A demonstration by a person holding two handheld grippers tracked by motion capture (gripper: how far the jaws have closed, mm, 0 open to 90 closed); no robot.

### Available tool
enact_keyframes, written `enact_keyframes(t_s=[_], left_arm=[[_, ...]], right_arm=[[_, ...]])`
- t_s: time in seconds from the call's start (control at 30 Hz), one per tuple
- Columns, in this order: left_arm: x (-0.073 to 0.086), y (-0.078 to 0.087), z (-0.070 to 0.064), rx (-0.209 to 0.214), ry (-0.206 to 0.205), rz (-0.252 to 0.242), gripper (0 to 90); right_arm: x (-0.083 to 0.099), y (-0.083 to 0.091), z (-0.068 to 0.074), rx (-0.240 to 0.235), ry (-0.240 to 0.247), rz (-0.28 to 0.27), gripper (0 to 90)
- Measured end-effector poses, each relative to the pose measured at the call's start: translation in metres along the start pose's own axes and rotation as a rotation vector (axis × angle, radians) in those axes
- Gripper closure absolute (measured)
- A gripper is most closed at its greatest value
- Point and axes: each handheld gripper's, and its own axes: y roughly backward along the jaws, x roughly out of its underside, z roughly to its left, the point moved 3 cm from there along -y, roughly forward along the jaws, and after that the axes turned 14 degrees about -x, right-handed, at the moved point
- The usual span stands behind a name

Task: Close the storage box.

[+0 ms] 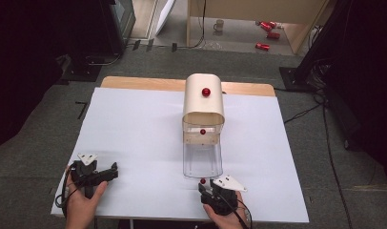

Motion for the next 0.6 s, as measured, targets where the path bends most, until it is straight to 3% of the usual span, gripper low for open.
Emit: enact_keyframes(t_s=[0.1,0.3,0.6], left_arm=[[0.0,0.0,0.0,0.0,0.001,0.0,0.0],[0.0,0.0,0.0,0.0,0.001,0.0,0.0],[0.0,0.0,0.0,0.0,0.0,0.0,0.0]], right_arm=[[0.001,-0.0055,-0.0014,0.002,-0.026,0.009,63.8],[0.0009,-0.0096,0.0022,0.006,-0.019,0.009,73.6],[-0.0029,-0.008,0.0048,0.006,-0.005,0.007,75.4]])
